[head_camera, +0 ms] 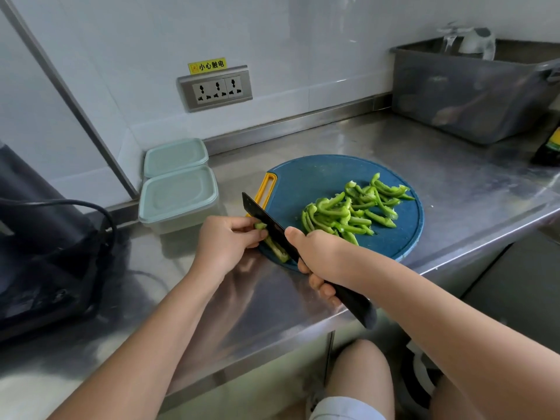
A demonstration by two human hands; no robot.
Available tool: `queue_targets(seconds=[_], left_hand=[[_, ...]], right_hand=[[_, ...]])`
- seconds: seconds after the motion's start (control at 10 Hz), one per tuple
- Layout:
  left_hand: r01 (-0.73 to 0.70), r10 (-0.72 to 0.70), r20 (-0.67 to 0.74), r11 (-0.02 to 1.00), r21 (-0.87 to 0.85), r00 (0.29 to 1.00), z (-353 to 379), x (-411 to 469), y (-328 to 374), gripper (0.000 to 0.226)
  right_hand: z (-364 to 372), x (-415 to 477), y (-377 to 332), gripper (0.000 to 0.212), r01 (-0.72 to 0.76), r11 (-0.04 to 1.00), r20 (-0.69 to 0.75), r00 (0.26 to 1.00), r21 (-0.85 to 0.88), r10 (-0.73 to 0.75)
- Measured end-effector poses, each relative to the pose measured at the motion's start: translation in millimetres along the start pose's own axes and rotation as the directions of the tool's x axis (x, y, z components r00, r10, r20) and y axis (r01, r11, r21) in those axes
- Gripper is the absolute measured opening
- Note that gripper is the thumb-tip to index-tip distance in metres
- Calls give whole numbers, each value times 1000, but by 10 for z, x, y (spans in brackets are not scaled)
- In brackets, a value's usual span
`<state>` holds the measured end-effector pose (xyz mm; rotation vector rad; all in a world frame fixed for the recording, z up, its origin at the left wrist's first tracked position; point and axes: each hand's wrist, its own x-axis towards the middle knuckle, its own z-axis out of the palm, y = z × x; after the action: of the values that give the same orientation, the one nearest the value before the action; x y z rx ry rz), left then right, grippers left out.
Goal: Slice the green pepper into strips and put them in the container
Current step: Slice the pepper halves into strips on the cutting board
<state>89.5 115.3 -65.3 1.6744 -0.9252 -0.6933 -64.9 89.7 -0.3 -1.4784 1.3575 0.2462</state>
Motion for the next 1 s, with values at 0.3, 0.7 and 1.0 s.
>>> queue_targets(seconds=[0.3, 0.7, 1.0], left_hand=[[-177, 171, -51, 969, -174, 984, -145, 6, 324, 21], [-31, 30, 81, 999, 18, 996, -52, 45, 85, 11], [-29, 16, 142, 996, 89, 990, -70, 11, -3, 16]], right_hand=[[104, -24, 134, 23, 342, 931, -250, 897, -128, -364], [48, 13, 45, 58, -18, 991, -75, 997, 134, 28], [310, 76, 28, 26, 436, 868, -338, 800, -240, -495]])
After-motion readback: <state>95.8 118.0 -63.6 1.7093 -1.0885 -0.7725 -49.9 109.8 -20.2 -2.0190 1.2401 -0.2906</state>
